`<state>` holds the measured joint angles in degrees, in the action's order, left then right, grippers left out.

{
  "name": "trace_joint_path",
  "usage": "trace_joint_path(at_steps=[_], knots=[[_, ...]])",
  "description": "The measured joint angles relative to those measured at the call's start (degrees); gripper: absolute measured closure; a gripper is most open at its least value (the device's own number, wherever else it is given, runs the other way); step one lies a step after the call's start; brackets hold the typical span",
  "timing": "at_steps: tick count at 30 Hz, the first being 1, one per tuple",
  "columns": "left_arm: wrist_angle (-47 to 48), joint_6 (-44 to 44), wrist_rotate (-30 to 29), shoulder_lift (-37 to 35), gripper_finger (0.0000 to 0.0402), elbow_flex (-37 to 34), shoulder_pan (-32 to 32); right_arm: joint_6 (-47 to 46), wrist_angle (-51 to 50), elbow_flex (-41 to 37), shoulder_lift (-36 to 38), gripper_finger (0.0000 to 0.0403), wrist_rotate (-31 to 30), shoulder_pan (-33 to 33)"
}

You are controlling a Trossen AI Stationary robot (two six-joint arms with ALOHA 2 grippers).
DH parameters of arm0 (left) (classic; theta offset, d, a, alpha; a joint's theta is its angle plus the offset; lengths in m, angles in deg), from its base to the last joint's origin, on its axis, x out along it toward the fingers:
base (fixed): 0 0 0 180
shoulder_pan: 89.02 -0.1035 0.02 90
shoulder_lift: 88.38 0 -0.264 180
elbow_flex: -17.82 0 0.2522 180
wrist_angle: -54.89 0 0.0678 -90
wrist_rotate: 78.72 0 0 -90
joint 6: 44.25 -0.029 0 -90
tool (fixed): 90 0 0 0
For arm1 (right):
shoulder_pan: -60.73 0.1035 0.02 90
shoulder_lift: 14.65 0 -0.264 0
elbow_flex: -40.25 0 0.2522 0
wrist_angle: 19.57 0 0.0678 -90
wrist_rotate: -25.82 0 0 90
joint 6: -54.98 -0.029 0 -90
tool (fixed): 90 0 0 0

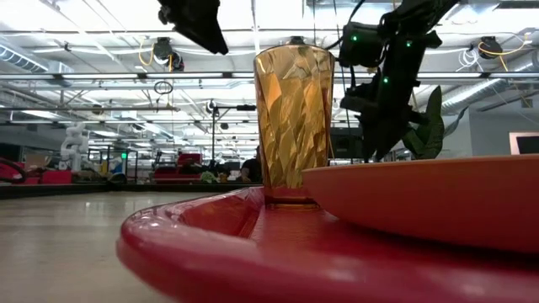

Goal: Pick and place plate/cup/fork/spoon on tray
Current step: Put the yellow spoon to the right of the pink fork on the red tray

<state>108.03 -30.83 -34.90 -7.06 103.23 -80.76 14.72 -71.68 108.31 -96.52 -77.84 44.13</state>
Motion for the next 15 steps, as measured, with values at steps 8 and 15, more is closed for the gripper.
trace_joint_path(at_steps=[8,15], knots=[[0.1,1.0,0.1,0.0,0.0211,-0.3,-0.5,3.4,-0.3,-0.5,-1.6,0.027,-1.5,-1.0],[0.0,1.4,0.3,0.0,0.0211,-0.3,-0.4,2.1,4.2,-5.0,-4.5,0.0271,-1.2,-1.0]])
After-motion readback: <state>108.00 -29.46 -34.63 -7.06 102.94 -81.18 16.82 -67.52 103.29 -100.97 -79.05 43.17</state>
